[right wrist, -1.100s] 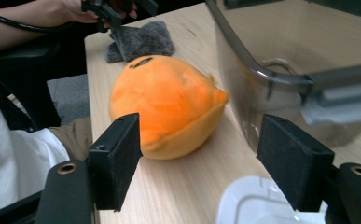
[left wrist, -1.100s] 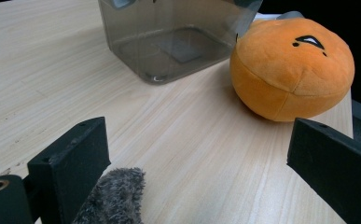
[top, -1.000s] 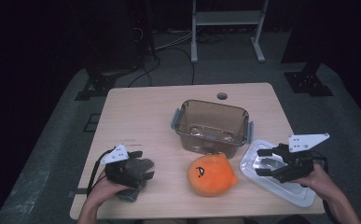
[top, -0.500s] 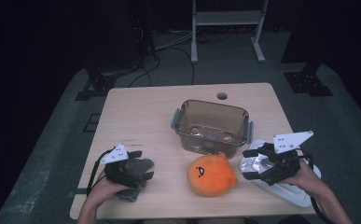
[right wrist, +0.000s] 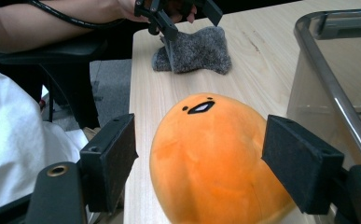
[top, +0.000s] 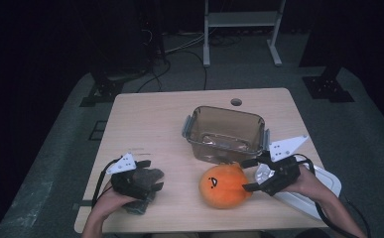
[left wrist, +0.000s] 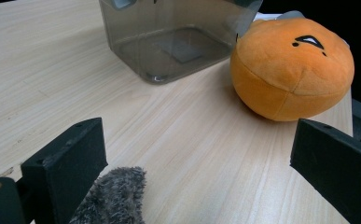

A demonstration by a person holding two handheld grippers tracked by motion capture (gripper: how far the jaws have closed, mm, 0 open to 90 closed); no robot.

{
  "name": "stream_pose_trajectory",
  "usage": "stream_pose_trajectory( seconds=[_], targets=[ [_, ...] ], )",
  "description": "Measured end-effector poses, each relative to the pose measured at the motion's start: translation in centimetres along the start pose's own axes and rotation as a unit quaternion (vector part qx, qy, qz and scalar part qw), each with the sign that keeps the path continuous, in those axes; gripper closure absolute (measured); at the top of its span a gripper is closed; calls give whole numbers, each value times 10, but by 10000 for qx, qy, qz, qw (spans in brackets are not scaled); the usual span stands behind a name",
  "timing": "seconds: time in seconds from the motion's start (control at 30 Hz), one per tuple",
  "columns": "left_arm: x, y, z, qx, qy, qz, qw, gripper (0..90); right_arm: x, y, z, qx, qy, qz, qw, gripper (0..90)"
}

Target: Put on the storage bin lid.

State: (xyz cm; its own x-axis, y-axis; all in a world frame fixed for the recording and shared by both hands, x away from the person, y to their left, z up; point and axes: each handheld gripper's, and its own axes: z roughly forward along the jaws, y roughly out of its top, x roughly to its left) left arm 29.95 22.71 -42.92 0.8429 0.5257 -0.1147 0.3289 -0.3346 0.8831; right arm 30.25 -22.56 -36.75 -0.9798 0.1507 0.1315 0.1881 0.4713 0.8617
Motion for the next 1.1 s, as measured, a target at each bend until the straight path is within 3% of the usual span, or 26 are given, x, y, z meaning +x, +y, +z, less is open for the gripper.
stream_pose_trajectory(
  seconds=[0.63,0.93,1.1],
  targets=[
    [0,0,-1,-37,-17,-25,10000,26,-13,5,43,348,97,-206,9991,251],
    [1,0,-3,-58,6,-23,10000,24,-18,4,57,507,117,-308,9982,308],
    [1,0,-1,-45,-9,-27,10000,24,-20,4,60,442,84,-343,9984,360]
  ],
)
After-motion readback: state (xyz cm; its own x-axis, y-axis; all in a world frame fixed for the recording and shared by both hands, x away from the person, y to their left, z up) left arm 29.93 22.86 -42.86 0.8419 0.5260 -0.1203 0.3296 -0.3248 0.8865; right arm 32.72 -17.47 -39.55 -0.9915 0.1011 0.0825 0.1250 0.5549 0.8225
